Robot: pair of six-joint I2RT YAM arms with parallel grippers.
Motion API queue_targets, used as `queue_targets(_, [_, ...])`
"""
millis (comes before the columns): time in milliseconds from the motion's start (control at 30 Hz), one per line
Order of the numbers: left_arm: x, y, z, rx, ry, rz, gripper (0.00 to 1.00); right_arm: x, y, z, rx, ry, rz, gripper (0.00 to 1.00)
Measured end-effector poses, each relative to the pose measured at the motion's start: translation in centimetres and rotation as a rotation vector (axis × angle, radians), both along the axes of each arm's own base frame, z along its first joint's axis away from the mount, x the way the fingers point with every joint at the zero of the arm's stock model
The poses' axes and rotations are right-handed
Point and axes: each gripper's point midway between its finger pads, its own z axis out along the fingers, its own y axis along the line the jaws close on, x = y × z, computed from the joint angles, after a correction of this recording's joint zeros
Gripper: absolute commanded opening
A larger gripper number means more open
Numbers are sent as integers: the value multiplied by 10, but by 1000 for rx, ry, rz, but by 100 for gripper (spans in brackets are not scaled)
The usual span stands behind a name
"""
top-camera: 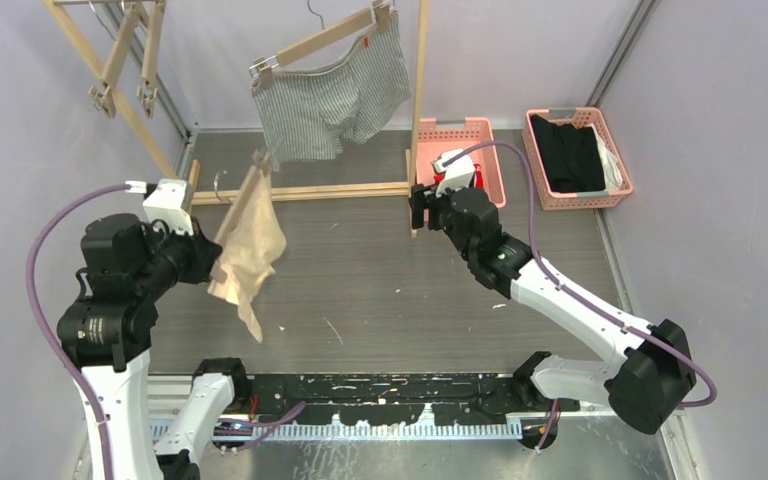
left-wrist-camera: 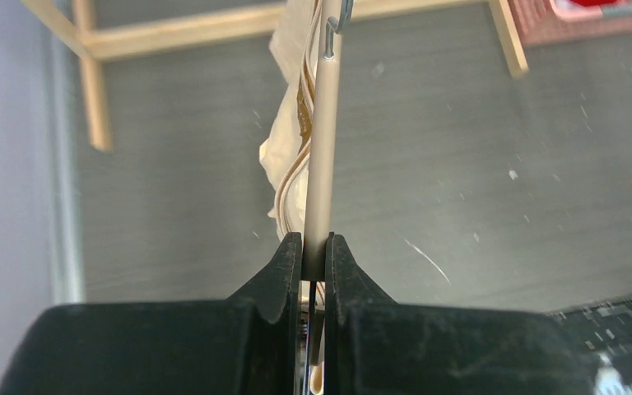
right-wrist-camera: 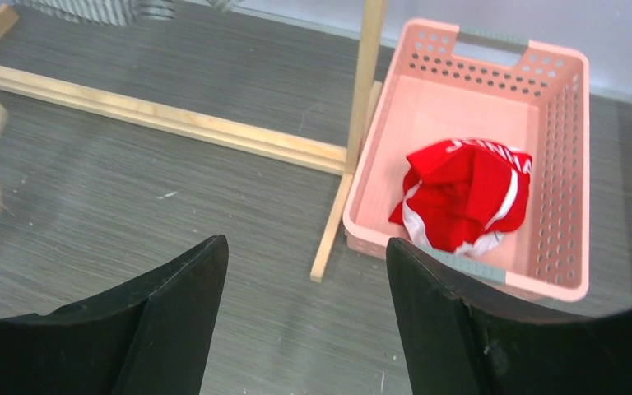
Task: Remove the underwear clipped to the hanger
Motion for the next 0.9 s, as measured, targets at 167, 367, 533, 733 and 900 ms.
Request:
queue_targets(167, [-16, -22, -31, -84, 129, -95, 0, 10, 17, 21, 20, -2, 80, 84])
queue_targets(367, [-26, -67, -26, -225, 94, -336, 0, 26, 14, 51, 123, 0, 253, 84])
queue_targets(533, [-27, -95, -16, -332, 67, -513, 0, 25, -3, 77, 269, -17, 469, 84])
queue_targets(733, [-28, -114, -4, -411, 27, -653, 0, -5, 22, 109, 424, -32, 792, 83])
queue_targets(900, [-22, -122, -1, -461, 18, -709, 0, -30, 40, 126, 470, -46, 953, 84])
